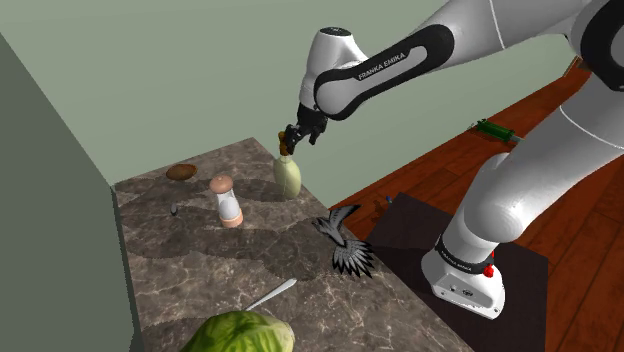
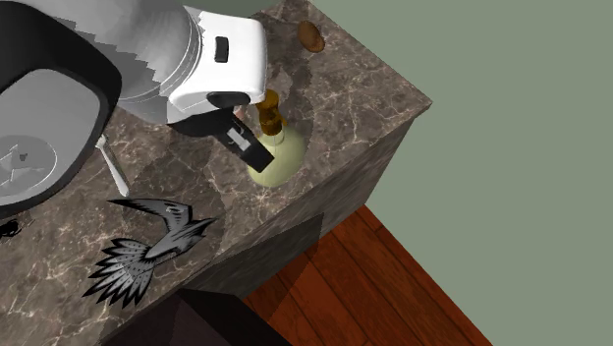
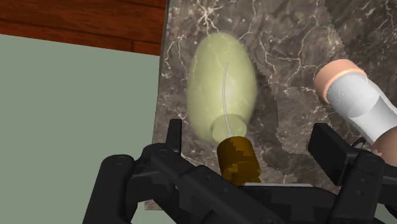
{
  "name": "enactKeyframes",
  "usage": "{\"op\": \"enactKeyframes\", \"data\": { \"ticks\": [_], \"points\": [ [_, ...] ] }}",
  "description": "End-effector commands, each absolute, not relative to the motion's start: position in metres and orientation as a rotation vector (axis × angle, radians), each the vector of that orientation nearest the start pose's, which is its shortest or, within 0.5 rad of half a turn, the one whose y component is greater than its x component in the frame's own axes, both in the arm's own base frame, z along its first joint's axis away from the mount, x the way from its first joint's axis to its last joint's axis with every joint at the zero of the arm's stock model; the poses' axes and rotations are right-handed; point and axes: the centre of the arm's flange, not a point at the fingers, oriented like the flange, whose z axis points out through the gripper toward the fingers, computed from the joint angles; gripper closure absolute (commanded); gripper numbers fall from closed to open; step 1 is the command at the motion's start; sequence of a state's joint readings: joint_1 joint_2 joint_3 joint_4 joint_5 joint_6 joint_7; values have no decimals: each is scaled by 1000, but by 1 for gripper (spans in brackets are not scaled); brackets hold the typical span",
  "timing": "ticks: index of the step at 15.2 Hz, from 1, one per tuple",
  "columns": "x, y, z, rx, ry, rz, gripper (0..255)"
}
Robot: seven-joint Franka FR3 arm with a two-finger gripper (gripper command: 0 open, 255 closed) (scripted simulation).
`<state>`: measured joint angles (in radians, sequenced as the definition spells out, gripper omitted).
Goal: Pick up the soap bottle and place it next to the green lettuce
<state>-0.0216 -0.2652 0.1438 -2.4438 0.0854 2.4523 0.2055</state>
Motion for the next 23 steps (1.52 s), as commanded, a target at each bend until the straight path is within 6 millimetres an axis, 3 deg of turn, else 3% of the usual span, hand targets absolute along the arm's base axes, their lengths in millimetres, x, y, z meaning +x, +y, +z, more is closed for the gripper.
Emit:
{"op": "enactKeyframes", "data": {
  "ticks": [1, 3, 10, 18, 19, 23],
  "points": [
    [489, 61, 415, -3029, 239, -460, 0],
    [503, 63, 408, -3023, 254, -494, 0],
    [516, 65, 370, -3023, 254, -494, 0],
    [516, 65, 370, -3023, 254, -494, 0],
    [516, 65, 370, -3023, 254, -494, 255],
    [516, 65, 370, -3023, 254, -494, 255]
  ]
}}
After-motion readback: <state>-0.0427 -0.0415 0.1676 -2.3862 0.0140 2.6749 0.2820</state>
